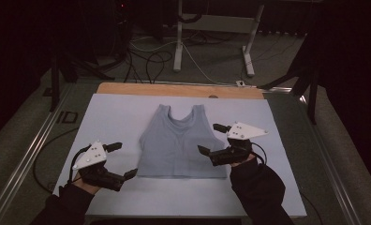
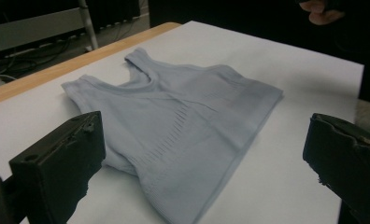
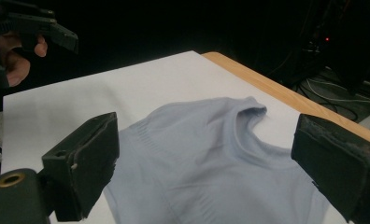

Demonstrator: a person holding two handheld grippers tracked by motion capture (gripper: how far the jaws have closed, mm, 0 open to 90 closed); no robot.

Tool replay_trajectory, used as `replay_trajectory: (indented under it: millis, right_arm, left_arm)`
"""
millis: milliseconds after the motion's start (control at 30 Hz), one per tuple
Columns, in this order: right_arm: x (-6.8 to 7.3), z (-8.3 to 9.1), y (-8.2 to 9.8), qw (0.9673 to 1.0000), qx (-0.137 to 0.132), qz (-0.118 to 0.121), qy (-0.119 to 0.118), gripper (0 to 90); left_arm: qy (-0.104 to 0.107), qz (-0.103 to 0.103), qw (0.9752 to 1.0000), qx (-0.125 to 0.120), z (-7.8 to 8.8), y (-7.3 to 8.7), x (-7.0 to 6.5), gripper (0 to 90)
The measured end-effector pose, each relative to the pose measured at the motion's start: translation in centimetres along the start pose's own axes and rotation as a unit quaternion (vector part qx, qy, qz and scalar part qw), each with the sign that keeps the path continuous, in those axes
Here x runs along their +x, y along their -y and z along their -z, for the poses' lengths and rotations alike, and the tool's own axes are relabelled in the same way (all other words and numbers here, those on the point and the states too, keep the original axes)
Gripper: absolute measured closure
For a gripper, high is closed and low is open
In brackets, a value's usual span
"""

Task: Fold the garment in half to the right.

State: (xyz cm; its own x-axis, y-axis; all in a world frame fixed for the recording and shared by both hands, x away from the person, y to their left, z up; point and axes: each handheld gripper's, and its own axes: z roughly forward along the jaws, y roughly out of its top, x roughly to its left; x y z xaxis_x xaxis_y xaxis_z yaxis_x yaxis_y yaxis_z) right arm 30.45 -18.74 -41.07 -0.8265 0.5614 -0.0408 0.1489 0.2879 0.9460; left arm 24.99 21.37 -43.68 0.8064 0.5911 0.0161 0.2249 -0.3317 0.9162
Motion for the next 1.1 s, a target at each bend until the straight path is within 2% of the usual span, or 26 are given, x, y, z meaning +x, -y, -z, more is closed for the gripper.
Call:
replay_trajectory:
  millis: [100,233,367,500,600,733,767,900,1000,1033,1067,1100]
  right_arm:
    - [-0.1,-0.9,-0.5,1.0000,0.003,-0.001,-0.005,7.9]
    - [-0.1,-2.4,-1.4,0.9998,0.002,0.003,-0.017,7.9]
    - [-0.1,-3.5,-1.9,0.9998,0.003,0.009,-0.020,7.9]
    - [-0.1,-5.6,-2.7,0.9994,0.001,0.013,-0.033,7.9]
    - [0.0,-6.9,-3.0,0.9991,0.003,0.014,-0.039,7.9]
    - [0.1,-8.8,-3.2,0.9988,0.007,0.013,-0.047,7.9]
    - [0.1,-8.8,-3.2,0.9988,0.007,0.013,-0.047,7.9]
    - [0.2,-9.9,-3.0,0.9985,0.011,0.015,-0.051,7.9]
    - [0.2,-10.4,-2.8,0.9987,0.016,0.006,-0.049,7.9]
    - [0.1,-10.6,-2.8,0.9987,0.018,0.006,-0.047,7.9]
    - [-0.1,-10.7,-2.6,0.9985,0.017,0.016,-0.050,7.9]
    - [-0.2,-10.9,-2.5,0.9985,0.019,0.011,-0.050,7.9]
  left_arm:
    - [0.005,0.011,0.9999,0.007,-0.5,-0.4,0.1,0.0]
    - [0.001,0.017,0.9995,0.026,-1.2,-0.9,0.0,0.0]
    - [-0.005,0.014,0.9990,0.042,-2.0,-0.7,-0.1,0.0]
    - [-0.006,0.024,0.9979,0.060,-2.9,-0.5,0.0,0.0]
    - [-0.004,0.037,0.9970,0.068,-3.5,-0.2,0.1,0.0]
    - [-0.010,0.033,0.9960,0.083,-4.5,0.3,0.4,0.0]
    - [-0.017,0.031,0.9960,0.082,-4.7,0.5,0.4,0.0]
    - [-0.019,0.041,0.9947,0.092,-5.4,1.3,0.8,0.0]
    - [-0.014,0.047,0.9933,0.104,-5.9,1.9,1.2,0.0]
    - [-0.013,0.049,0.9928,0.108,-6.1,2.1,1.2,0.0]
    - [-0.011,0.054,0.9925,0.109,-6.3,2.3,1.3,0.0]
    - [-0.008,0.057,0.9919,0.113,-6.5,2.5,1.4,0.0]
